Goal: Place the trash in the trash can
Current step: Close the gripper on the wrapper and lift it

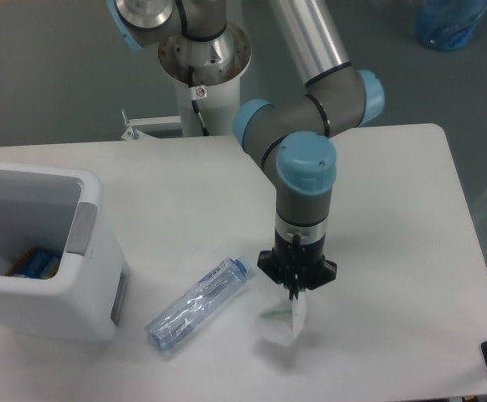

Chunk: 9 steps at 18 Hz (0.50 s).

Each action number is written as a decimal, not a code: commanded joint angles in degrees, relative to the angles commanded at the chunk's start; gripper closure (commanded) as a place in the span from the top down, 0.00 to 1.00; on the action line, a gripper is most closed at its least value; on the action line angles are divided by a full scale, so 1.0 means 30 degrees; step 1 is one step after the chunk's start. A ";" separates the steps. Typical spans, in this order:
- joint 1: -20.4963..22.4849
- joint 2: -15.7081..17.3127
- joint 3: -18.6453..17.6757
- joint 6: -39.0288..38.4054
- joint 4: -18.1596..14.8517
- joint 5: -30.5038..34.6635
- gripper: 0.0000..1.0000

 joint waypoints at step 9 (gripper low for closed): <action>-0.0498 0.3833 -0.0057 -0.3255 -0.0262 -0.4539 0.00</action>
